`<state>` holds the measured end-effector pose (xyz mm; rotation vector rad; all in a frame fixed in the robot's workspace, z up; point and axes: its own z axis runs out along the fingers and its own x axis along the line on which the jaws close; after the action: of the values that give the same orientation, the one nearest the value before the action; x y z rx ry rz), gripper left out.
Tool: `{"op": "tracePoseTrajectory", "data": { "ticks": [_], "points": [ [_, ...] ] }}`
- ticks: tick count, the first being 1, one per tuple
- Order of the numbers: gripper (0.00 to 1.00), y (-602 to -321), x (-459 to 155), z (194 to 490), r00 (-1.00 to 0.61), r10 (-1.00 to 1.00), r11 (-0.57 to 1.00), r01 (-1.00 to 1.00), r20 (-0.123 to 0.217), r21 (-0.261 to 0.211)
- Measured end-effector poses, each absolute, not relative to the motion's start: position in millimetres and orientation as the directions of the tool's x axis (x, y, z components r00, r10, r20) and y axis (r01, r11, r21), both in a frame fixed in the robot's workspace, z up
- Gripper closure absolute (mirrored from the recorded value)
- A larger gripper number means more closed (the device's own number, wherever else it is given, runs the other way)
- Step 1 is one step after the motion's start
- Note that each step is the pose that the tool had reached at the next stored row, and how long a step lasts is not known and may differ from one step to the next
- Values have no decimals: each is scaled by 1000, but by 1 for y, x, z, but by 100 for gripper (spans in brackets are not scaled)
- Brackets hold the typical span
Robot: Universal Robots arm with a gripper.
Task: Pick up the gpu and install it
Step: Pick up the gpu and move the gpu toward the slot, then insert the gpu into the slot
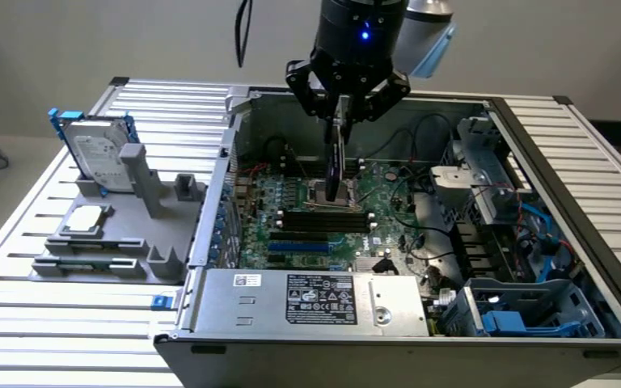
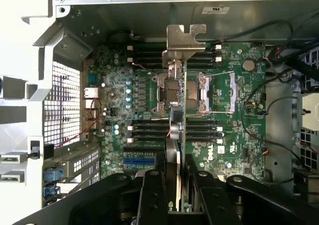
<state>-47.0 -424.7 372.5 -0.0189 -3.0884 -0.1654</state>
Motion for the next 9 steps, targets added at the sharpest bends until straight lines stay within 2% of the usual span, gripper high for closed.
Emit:
{"op": "tracePoseTrajectory", "data": {
  "ticks": [9],
  "points": [
    [74,-425,-47,372,-999,10,994,15,49,106]
  ]
}}
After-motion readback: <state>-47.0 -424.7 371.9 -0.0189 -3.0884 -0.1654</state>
